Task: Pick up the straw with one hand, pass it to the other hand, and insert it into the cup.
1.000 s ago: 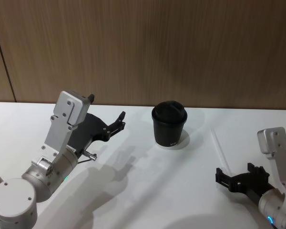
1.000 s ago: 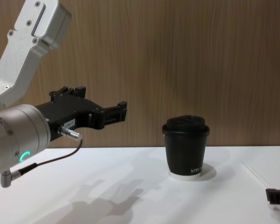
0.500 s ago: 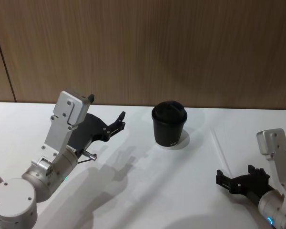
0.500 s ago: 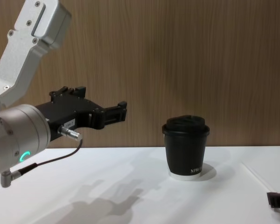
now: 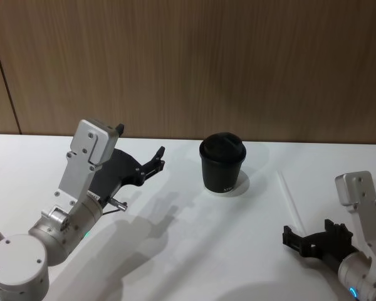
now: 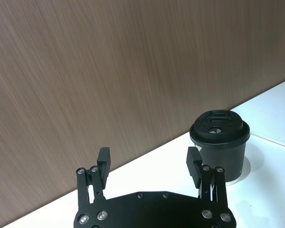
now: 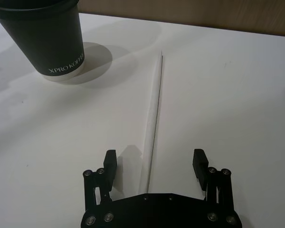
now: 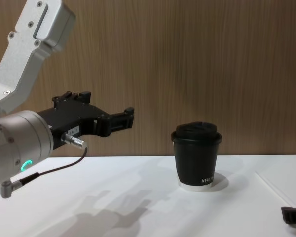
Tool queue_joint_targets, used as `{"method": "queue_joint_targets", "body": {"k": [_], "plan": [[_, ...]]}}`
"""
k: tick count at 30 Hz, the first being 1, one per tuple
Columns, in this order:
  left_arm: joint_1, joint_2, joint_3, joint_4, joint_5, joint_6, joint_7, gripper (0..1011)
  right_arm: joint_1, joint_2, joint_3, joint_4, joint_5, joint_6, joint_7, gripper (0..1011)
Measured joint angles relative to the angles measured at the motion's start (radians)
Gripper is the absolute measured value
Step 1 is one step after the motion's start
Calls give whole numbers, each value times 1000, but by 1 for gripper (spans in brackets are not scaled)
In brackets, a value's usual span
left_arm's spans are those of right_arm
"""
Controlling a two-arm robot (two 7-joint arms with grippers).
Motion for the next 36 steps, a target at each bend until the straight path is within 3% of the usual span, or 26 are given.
{"method": "queue_joint_targets", "body": {"k": [21,32,36], "plan": [[0,0,0,0,0,0,0,1003,-1,-12,3,8,-13,-1,11,1001],[0,0,0,0,0,0,0,1003,0,-14,3,9,-15,-2,15,759],[0,0,0,0,0,0,0,1003,0,-15,3,10,-16,-2,15,596]]}}
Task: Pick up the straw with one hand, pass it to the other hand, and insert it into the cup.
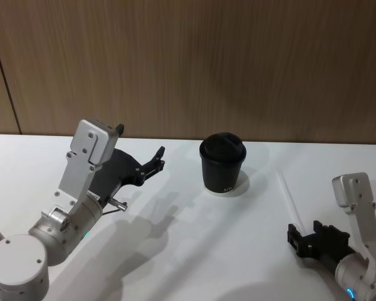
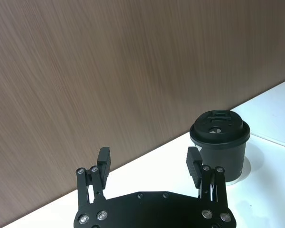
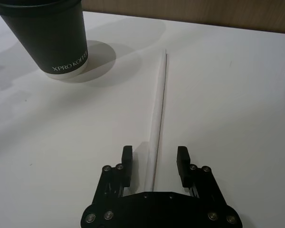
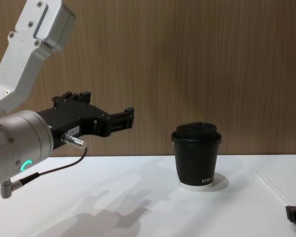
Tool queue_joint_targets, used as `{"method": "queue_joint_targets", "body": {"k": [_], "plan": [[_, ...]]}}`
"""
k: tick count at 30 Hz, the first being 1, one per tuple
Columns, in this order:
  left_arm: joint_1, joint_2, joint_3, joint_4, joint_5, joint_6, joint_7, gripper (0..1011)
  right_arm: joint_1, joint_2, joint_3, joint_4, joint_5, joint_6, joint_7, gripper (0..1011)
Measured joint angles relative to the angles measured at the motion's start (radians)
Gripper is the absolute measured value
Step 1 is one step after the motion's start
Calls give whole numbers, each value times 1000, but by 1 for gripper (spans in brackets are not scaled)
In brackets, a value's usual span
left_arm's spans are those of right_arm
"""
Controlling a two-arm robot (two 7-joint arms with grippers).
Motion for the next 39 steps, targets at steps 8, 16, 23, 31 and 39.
{"method": "queue_joint_targets", "body": {"k": [8,16,23,31,39], "plan": [[0,0,0,0,0,0,0,1003,0,-1,0,1,-1,0,0,357],[0,0,0,0,0,0,0,1003,0,-1,0,1,-1,0,0,117],[0,0,0,0,0,0,0,1003,0,-1,0,1,-1,0,0,10],[0,0,0,0,0,0,0,1003,0,-1,0,1,-1,0,0,0],[0,0,0,0,0,0,0,1003,0,-1,0,1,-1,0,0,0]]}}
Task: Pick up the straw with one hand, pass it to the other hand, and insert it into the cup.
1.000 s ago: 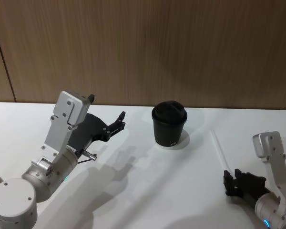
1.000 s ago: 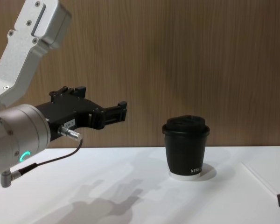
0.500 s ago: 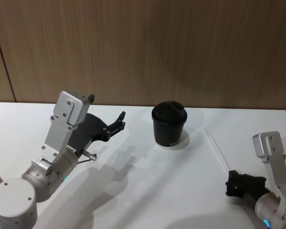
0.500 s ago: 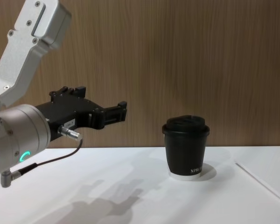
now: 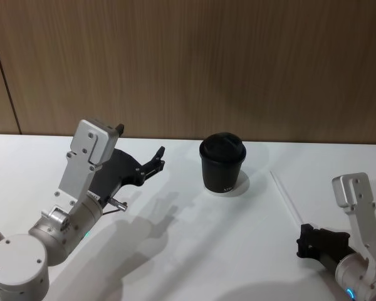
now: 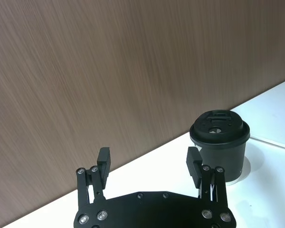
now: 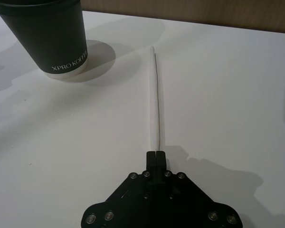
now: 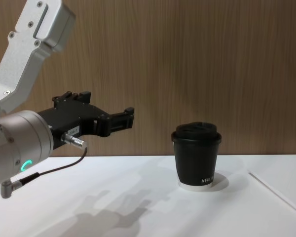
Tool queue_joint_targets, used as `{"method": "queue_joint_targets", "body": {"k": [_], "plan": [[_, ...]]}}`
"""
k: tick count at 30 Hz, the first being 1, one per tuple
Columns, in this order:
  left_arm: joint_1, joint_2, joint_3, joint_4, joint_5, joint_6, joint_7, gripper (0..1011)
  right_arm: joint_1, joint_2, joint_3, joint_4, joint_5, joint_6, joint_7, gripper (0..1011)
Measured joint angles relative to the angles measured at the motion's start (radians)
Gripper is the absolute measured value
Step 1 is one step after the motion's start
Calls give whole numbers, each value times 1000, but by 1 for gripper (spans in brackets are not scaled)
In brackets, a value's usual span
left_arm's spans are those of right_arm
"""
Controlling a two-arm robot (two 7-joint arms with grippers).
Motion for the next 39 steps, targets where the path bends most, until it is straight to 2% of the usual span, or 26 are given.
{"method": "queue_joint_targets", "body": {"k": [39], "plan": [[0,0,0,0,0,0,0,1003,0,0,0,0,0,0,0,0]]}}
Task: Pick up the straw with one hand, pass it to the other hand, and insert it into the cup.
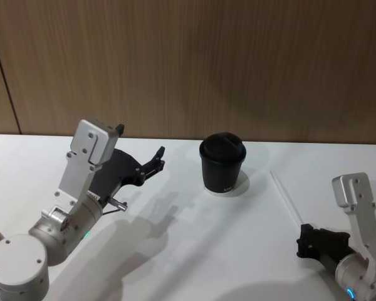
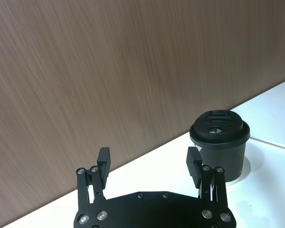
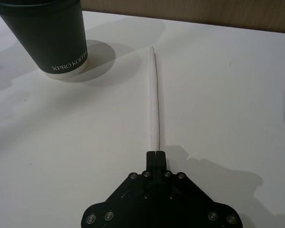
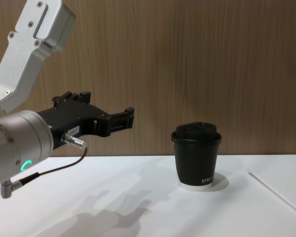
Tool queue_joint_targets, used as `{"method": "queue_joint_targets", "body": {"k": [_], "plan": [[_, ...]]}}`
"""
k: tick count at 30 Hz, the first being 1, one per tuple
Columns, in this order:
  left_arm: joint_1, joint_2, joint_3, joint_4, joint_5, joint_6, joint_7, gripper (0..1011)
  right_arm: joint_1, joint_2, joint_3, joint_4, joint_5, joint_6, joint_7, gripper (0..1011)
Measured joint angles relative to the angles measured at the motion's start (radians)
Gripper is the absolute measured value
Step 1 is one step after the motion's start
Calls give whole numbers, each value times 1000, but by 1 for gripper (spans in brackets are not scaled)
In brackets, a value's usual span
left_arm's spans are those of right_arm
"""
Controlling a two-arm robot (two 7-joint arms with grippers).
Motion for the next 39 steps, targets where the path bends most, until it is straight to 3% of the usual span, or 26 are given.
{"method": "queue_joint_targets", "body": {"k": [39], "plan": [[0,0,0,0,0,0,0,1003,1,9,4,6,-2,-17,15,0]]}}
